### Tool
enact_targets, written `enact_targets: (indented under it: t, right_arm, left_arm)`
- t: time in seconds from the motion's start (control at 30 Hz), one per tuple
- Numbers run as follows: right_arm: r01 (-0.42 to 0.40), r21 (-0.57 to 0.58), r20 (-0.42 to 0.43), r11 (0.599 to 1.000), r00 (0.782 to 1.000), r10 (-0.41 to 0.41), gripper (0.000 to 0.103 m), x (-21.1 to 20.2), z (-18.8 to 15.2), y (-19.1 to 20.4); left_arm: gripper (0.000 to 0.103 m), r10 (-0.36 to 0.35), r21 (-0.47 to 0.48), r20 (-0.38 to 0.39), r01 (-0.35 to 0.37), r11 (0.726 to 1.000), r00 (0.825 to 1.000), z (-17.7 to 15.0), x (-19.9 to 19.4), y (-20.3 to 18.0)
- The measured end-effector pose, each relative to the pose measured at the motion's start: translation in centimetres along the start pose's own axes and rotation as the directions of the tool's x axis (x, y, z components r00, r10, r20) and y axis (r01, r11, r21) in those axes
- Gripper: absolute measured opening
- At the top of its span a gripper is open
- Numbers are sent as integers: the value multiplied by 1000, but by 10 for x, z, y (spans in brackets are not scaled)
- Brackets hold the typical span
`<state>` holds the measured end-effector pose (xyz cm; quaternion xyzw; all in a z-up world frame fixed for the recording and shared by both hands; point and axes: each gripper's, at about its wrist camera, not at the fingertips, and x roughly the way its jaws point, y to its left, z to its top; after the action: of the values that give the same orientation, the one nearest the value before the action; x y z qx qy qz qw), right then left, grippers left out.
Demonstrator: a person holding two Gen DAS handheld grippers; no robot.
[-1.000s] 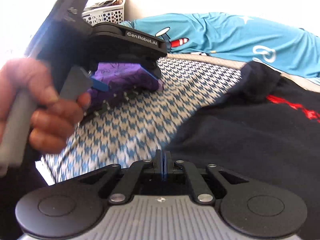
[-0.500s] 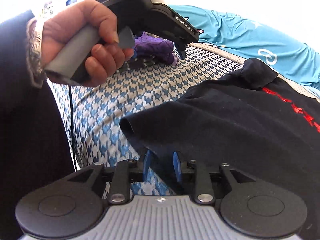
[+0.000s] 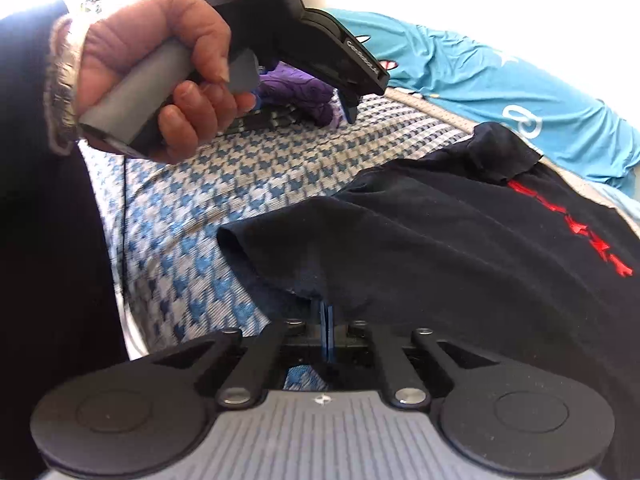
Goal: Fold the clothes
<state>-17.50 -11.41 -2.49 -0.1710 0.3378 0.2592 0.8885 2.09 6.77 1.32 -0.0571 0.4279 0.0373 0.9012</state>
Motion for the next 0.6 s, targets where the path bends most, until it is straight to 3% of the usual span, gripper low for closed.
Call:
enact_targets:
  t: [0.3,0.47,0.6]
  right_arm:
    - [26,-131,-33,991,999,-30,7,-7,-11,21]
    - [-9,-93,-22,996,1000,7,7,-15,-13,18]
    - [25,-21,-20,999,999,-25,7,-25,-18,6]
  left_arm:
    - [103,-5,56,-28,6,998,1000,-6,8,-15]
    - [103,23,114,-47,-18,993,999,-14,18,-26]
    - [103,59,188,-47,-50,981,997,-21,24,-37]
